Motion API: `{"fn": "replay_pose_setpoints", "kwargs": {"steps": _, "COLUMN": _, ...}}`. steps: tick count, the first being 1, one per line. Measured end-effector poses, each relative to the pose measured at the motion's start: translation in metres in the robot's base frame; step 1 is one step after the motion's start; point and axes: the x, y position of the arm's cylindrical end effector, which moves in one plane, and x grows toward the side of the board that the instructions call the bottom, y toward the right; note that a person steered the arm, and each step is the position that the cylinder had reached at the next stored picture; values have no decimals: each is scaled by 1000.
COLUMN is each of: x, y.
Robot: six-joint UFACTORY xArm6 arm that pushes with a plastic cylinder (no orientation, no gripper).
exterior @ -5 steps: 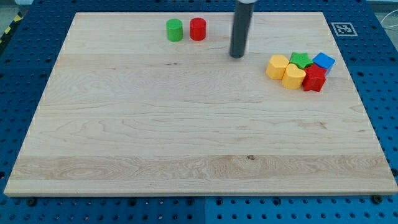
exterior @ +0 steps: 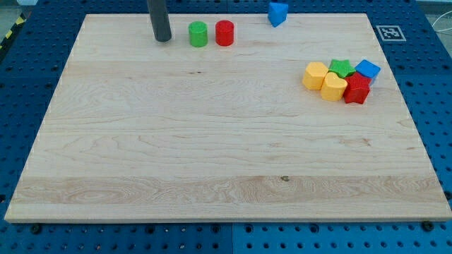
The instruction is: Move the green circle towards the yellow hexagon
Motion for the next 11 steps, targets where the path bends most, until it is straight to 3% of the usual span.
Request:
{"fn": "replay_pose_setpoints", "kwargs": {"steps": 4, "x": -14, "y": 53}}
{"fn": "replay_pose_setpoints", "kwargs": {"steps": 11, "x": 94, "y": 200}}
